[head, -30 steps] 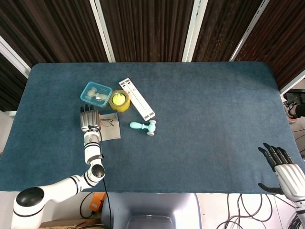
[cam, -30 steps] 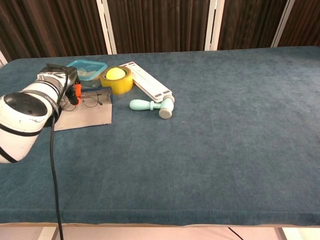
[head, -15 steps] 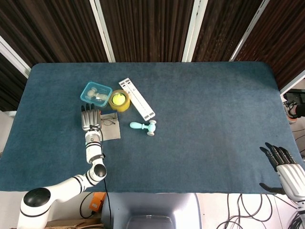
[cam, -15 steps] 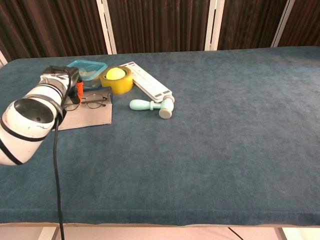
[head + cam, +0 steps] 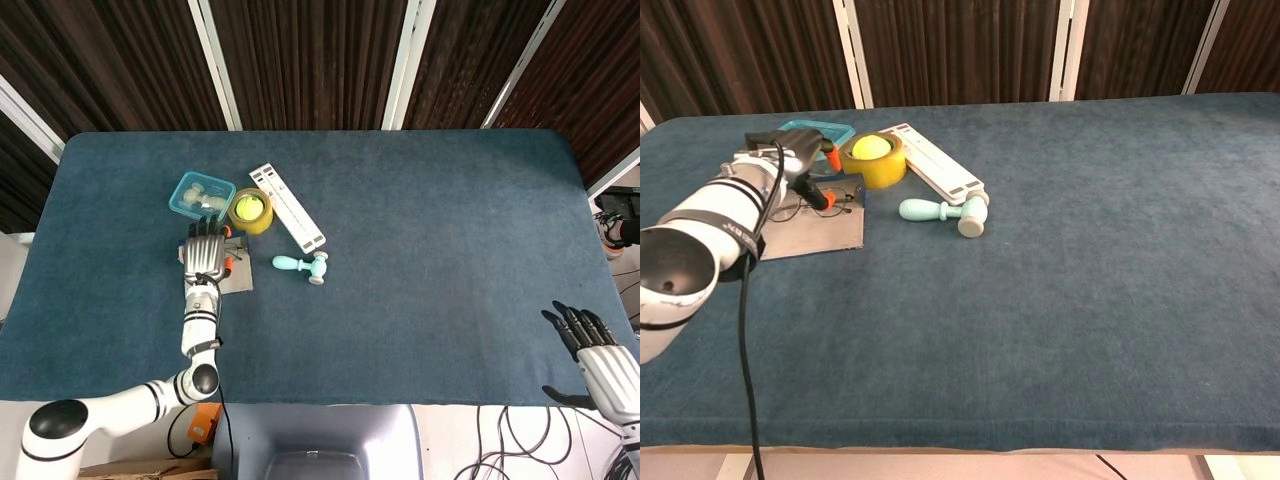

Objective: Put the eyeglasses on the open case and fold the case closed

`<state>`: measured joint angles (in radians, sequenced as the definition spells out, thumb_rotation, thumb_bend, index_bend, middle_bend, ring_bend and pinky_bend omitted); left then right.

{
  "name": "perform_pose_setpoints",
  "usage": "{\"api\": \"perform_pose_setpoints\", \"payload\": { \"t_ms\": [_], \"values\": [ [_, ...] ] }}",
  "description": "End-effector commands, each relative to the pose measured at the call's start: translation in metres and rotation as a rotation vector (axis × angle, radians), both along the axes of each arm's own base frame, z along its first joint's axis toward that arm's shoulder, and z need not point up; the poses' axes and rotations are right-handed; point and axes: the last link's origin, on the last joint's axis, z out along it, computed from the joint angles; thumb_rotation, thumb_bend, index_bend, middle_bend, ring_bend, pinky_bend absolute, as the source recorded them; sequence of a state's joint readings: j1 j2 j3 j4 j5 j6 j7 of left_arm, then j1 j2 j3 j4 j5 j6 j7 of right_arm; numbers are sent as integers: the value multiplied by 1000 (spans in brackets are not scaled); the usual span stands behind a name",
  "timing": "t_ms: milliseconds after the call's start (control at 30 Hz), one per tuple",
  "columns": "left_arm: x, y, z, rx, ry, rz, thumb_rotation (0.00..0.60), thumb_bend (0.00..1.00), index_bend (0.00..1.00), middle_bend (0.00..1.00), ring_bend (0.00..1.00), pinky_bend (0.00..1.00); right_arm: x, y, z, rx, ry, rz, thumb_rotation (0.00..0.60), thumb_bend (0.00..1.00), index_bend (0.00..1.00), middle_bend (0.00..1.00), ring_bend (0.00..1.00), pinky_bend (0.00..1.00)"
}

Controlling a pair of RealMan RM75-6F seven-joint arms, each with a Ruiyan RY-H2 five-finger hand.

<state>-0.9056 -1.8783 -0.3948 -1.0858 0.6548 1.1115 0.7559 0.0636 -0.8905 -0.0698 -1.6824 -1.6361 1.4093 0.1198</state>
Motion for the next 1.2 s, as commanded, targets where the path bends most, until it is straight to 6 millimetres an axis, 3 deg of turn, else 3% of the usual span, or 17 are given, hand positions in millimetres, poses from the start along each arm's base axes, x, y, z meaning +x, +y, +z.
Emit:
{"api": "perform_pose_setpoints", "payload": {
  "t_ms": [33, 167, 400, 900, 1200],
  "values": [
    [4, -29, 0, -65, -20, -70, 600, 323, 284, 34, 9, 109, 1, 1, 0, 2, -4, 5, 600, 252, 0, 0, 0, 0],
    [9, -39, -6, -125, 12, -73, 600, 310, 311, 19, 0, 105, 1, 2, 1, 5, -9, 10, 600, 252, 0, 0, 0, 0],
    [4, -37, -11, -154, 106, -32, 600, 291, 356, 0, 0, 92, 1, 2, 3, 5, -13, 11, 600, 252, 0, 0, 0, 0],
    [-3, -39, -6, -218, 190, 21, 598, 267, 248, 0, 0, 85, 2, 3, 0, 10, -7, 15, 600, 252, 0, 0, 0, 0],
    [-10, -35, -10, -179, 236, 22, 600, 267, 310, 0, 0, 89, 1, 3, 1, 9, -10, 15, 600, 252, 0, 0, 0, 0]
  ]
}}
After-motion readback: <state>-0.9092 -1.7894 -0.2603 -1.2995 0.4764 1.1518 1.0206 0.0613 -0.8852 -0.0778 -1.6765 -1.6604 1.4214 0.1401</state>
